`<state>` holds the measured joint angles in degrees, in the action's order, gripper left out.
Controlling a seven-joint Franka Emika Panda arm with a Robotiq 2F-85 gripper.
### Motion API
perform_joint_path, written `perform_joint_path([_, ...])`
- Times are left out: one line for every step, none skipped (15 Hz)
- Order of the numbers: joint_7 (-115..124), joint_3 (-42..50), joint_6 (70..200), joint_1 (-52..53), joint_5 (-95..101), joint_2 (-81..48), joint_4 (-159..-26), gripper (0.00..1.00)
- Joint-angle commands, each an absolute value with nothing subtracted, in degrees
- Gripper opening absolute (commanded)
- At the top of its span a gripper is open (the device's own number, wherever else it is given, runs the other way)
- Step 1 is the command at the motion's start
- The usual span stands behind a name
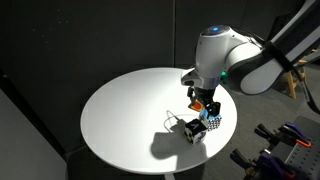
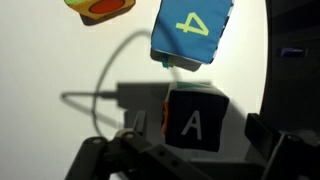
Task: Move the block with the letter a on it to the left
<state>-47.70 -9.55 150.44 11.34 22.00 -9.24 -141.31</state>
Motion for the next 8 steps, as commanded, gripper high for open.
perform_joint_path([-43.83,-9.72,146.98,9.98,20.35,-3.97,-143.59,1.00])
perform_joint_path([-43.08,-9.62,146.31,9.66,19.95,-3.02,-143.95,1.00])
perform_joint_path([-42.40,-9.49,145.89,9.34,19.49,-2.08,-144.40,1.00])
perform_joint_path([-41.85,-9.35,145.60,8.97,18.64,-0.94,-144.99,1.00])
perform_joint_path([-41.32,-9.16,145.20,8.62,17.67,0.02,-145.46,1.00])
perform_joint_path([-40.79,-8.94,145.02,8.31,16.72,0.88,-145.89,1.00])
perform_joint_path([-40.77,-8.72,144.75,7.96,14.94,1.76,-146.34,1.00])
perform_joint_path([-40.79,-8.47,144.75,7.74,13.09,2.38,-146.63,1.00])
